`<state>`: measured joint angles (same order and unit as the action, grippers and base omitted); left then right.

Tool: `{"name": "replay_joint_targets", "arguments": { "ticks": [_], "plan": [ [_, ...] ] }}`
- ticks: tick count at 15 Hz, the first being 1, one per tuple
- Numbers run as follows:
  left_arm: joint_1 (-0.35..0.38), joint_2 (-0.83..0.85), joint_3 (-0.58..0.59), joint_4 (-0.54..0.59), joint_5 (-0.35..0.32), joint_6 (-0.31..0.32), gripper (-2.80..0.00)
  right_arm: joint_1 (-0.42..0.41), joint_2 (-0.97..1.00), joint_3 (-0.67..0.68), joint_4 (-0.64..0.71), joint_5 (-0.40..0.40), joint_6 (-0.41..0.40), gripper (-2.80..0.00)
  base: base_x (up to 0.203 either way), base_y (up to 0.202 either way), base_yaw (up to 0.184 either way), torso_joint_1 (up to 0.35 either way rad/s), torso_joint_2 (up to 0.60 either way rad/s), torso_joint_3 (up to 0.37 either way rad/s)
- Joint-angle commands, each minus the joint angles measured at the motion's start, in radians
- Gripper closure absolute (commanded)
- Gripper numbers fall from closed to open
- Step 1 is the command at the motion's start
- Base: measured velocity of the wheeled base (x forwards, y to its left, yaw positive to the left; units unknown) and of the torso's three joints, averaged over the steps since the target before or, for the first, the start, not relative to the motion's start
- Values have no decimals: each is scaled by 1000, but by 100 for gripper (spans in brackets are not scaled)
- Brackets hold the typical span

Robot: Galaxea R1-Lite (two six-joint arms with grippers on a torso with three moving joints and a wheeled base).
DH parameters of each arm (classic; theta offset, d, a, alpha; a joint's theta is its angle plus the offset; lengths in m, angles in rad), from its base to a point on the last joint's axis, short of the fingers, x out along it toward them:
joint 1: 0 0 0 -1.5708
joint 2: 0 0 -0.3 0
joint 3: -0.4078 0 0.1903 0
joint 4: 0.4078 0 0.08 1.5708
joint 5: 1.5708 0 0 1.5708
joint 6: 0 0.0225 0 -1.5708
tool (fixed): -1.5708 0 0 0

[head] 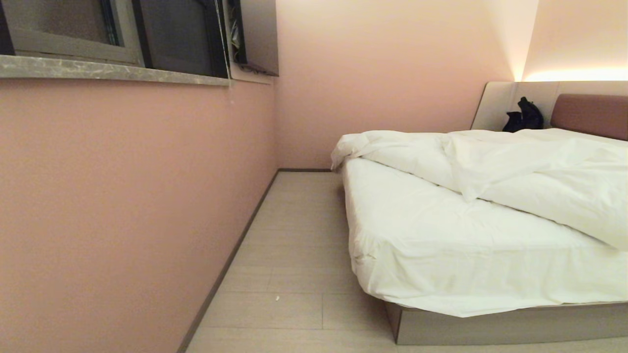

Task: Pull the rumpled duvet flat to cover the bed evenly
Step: Hold the folded corner of the quilt

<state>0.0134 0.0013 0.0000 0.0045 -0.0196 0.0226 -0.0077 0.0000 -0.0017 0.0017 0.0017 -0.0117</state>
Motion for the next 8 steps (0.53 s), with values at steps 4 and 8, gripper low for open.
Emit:
{"name": "replay_joint_targets", "arguments": {
  "ticks": [4, 8],
  "plan": [
    [0, 0, 0, -1, 0, 2, 0, 0, 0, 0, 0, 0, -5, 0, 0, 0, 0, 0, 0, 0],
    [0, 0, 0, -1, 0, 2, 0, 0, 0, 0, 0, 0, -5, 0, 0, 0, 0, 0, 0, 0]
  ]
}}
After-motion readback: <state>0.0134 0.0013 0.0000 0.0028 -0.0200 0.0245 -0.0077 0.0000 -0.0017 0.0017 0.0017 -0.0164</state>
